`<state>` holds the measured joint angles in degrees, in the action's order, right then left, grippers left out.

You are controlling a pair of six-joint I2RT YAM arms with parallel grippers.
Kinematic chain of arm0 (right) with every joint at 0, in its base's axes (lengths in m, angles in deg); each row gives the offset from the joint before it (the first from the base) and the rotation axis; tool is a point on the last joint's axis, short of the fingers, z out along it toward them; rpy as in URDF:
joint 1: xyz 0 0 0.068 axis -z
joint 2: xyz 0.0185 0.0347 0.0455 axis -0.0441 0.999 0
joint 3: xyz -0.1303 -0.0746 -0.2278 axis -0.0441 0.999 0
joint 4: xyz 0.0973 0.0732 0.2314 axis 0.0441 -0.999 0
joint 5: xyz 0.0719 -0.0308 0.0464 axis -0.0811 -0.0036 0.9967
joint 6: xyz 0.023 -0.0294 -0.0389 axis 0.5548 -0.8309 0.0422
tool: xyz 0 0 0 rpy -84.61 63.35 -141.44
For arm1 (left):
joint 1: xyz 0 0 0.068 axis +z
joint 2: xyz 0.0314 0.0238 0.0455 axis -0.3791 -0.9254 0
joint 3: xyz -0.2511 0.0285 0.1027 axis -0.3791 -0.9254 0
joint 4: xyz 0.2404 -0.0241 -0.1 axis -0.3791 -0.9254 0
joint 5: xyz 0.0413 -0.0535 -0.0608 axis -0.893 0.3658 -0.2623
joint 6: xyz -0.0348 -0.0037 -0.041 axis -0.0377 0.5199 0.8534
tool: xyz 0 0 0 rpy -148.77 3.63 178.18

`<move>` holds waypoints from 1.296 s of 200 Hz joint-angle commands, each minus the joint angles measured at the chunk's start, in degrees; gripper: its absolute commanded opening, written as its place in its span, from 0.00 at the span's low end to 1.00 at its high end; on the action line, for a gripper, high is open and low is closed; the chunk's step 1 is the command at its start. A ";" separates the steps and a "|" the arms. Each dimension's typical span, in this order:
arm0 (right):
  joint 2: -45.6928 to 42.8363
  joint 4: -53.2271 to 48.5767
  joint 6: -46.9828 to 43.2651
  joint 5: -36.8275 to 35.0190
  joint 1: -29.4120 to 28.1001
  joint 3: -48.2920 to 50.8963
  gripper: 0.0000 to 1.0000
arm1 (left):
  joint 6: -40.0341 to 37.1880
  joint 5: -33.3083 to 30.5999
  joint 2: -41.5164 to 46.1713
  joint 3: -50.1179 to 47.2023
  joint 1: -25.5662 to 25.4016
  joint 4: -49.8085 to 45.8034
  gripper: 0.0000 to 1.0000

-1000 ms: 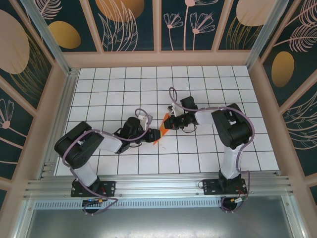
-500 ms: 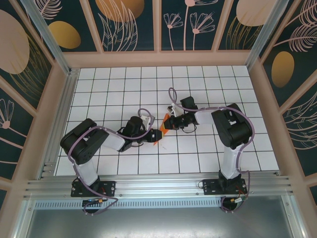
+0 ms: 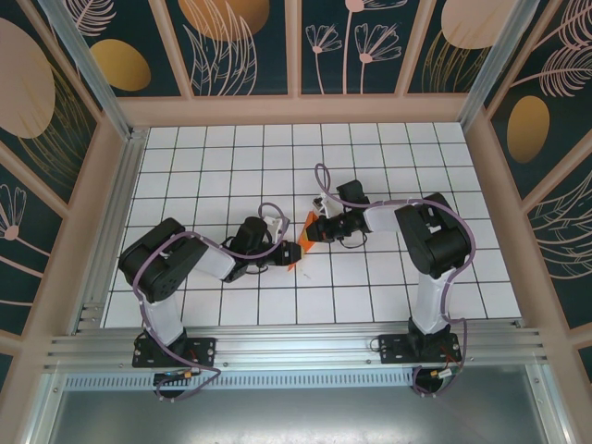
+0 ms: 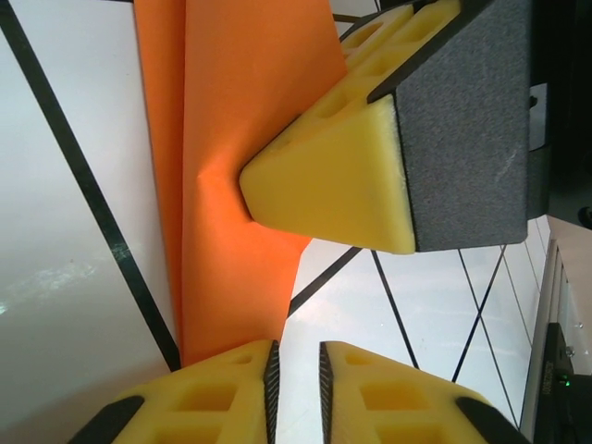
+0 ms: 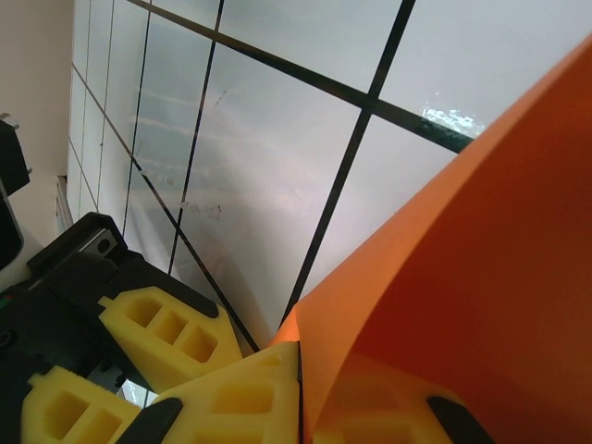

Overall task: Fold a paper plane with a square sheet of paper (pick it up from the middle)
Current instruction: Fold the wing for the fifth time at the center of the table.

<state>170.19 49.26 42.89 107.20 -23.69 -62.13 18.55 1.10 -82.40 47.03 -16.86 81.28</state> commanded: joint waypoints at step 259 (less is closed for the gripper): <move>-18.22 -2.87 19.39 -19.77 -0.77 5.66 0.06 | -13.02 -12.04 -3.25 9.81 -3.91 -27.63 0.00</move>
<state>150.15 47.18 58.23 89.41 -22.40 -57.16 6.77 -7.38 -82.60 57.50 -20.60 60.82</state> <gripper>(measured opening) 0.083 0.064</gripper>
